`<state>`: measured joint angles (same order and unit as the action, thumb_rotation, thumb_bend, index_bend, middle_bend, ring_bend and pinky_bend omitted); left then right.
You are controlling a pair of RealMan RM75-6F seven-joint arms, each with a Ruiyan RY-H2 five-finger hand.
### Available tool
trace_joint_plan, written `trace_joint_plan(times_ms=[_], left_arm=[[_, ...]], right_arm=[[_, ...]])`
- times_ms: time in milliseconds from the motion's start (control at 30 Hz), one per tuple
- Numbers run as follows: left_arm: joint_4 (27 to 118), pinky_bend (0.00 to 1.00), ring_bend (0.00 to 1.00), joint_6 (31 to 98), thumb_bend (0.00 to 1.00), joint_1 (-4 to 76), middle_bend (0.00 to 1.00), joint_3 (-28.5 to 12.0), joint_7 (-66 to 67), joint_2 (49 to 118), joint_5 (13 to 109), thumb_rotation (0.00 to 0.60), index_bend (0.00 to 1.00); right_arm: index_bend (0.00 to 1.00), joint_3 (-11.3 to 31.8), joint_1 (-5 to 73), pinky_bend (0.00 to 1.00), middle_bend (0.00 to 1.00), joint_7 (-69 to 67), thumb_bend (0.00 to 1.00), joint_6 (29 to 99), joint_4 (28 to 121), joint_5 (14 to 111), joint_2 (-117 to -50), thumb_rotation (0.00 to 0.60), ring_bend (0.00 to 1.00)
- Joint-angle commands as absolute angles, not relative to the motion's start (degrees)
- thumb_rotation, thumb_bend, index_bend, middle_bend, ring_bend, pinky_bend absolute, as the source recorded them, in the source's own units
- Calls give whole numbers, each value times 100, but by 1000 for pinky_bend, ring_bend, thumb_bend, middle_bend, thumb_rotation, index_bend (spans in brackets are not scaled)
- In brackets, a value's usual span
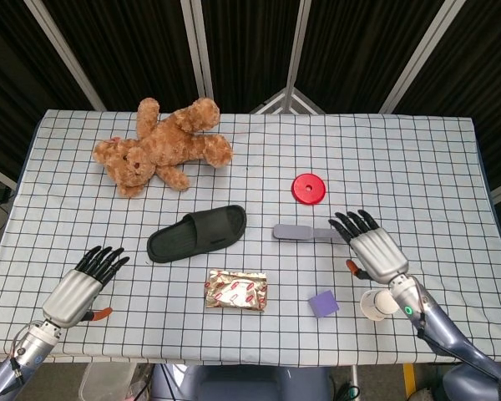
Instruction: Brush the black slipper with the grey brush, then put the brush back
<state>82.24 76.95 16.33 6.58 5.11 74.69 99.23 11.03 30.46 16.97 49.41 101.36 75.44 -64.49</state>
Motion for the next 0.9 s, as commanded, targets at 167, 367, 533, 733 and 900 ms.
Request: trace_joint_plan(times_ms=[167, 367, 533, 733, 900], left_arm=[[8204, 38, 0, 7616, 89, 1636, 0, 611, 517, 7479, 9797, 565, 0], [8207, 38, 0, 7560, 88, 1647, 0, 596, 557, 7489, 9747, 565, 0], [8204, 38, 0, 7455, 88, 1661, 0, 578, 573, 7479, 9643, 565, 0], [8233, 38, 0, 7397, 88, 1684, 0, 558, 549, 7447, 9589, 564, 0], [8232, 38, 0, 7377, 88, 1691, 0, 553, 521, 7430, 9566, 565, 0]], right_arm=[[102, 1356, 4133, 44, 114, 2285, 471, 3881, 9087, 6187, -7456, 600, 49], [114, 1203, 4465, 49, 121, 2570, 470, 3790, 8542, 5676, -7973, 600, 57], [137, 1143, 4636, 87, 142, 2707, 467, 3905, 8311, 5479, -8228, 600, 84], [176, 1097, 4751, 93, 164, 2818, 465, 4056, 8177, 5254, -8465, 600, 99], [200, 1047, 4834, 111, 178, 2860, 464, 4191, 8111, 5191, -8628, 600, 113]])
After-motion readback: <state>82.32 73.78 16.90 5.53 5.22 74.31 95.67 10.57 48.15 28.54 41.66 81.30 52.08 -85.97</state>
